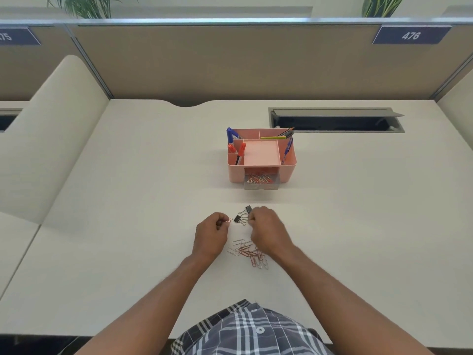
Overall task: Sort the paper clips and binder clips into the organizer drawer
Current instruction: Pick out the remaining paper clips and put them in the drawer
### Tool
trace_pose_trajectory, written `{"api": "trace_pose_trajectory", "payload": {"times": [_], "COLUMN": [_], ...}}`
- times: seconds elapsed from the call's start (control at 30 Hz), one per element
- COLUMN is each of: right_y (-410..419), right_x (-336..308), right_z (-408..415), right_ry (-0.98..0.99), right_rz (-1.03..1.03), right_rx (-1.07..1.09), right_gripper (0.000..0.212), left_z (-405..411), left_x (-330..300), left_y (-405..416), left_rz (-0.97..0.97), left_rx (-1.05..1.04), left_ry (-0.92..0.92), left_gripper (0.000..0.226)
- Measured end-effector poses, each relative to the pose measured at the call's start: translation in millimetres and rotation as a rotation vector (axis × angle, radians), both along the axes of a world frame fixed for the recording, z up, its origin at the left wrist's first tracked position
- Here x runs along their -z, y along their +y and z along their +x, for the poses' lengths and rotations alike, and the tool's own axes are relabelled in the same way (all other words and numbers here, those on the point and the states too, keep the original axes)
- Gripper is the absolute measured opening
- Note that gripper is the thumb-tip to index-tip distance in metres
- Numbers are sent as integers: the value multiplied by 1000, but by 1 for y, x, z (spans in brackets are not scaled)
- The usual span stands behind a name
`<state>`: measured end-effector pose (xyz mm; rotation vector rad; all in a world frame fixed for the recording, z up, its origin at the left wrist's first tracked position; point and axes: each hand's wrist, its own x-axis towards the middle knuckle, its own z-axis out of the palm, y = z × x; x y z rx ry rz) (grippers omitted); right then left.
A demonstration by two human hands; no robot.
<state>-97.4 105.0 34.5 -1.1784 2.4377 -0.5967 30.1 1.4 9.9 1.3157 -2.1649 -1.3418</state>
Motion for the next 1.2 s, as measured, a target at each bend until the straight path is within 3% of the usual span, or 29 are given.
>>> {"api": "trace_pose_trajectory", "payload": {"times": [0.17, 0.4, 0.63, 0.83, 1.2], "right_y": [-8, -35, -13, 32, 63], "right_x": [-37, -57, -44, -1, 19], "right_z": [-50, -89, -85, -55, -24], "right_ry": [12, 148, 52, -76, -139], "right_rz": [-154, -137, -237, -42, 124], "right_rx": [205, 158, 182, 201, 131], "right_gripper": [13, 15, 14, 24, 27], "left_z": [-47, -110, -79, -28, -5], "left_x": [-36, -67, -38, 15, 18], "left_y": [-13, -30, -31, -15, -9], "left_rz": [-112, -211, -272, -278, -325], "left_rx": [81, 184, 180, 273, 241], "left_ry": [125, 125, 47, -158, -175], "left_gripper": [10, 11, 8, 18, 22]}}
